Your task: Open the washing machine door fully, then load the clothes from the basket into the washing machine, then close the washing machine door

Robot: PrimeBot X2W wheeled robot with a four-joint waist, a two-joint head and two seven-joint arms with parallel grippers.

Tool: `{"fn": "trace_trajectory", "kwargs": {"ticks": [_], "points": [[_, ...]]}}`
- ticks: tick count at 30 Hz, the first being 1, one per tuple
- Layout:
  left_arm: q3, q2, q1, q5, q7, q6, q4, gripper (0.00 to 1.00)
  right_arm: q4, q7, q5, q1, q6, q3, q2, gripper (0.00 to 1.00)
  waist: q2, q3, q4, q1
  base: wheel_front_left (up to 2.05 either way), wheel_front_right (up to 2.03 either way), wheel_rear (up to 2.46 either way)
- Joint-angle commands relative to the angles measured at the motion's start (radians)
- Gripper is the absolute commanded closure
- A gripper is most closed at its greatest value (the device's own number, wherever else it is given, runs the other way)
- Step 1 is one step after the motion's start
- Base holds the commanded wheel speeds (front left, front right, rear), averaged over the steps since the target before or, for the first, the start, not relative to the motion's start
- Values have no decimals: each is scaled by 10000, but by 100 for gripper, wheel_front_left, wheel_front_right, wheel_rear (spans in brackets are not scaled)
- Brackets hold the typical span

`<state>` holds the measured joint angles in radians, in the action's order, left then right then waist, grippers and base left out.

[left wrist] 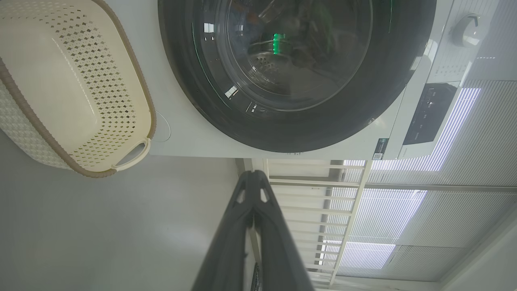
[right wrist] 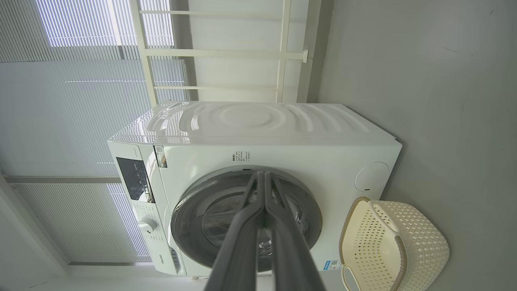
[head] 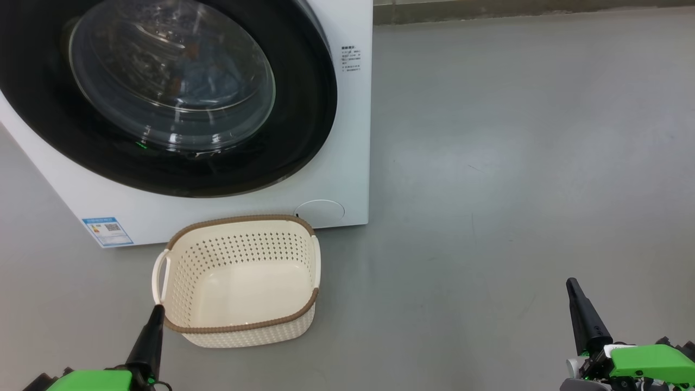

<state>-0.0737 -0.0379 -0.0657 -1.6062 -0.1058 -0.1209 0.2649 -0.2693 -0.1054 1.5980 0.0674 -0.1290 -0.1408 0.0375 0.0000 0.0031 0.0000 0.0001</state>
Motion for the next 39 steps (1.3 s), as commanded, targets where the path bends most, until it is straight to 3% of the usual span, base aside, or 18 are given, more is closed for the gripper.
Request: {"fn": "trace_trajectory", "kwargs": {"ticks": [1, 39], "points": [[-348, -168, -419, -68, -32, -98, -197, 100, 246, -77, 108, 406, -17, 272, 127, 100, 0, 0, 0, 0, 0, 0, 0], [-377, -148, -421, -43, -55, -98, -197, 100, 246, -77, 108, 406, -17, 272, 127, 100, 0, 0, 0, 0, 0, 0, 0]]}}
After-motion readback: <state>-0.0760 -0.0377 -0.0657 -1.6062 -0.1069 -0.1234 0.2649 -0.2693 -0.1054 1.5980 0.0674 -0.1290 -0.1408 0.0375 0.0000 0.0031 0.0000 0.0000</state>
